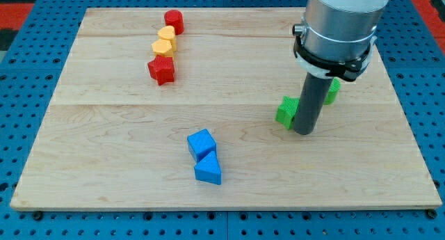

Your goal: Slide the green star to the left side of the green circle

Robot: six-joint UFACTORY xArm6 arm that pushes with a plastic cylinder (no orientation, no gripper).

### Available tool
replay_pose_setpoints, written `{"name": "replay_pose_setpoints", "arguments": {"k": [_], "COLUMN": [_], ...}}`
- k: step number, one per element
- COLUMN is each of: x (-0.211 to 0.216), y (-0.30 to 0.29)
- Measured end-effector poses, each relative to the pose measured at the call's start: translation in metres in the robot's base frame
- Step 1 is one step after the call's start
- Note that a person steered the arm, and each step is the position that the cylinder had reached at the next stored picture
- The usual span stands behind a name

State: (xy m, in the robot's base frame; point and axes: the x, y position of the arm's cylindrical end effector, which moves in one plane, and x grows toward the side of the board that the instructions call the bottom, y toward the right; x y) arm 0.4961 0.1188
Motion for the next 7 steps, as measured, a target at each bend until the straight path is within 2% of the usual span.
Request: {"name": "replay_pose_setpoints", "arguments": {"k": [4,6,7], "x": [-0.016,-0.034,-0.028], "y": [-0.034,-0.034,-0.029]}}
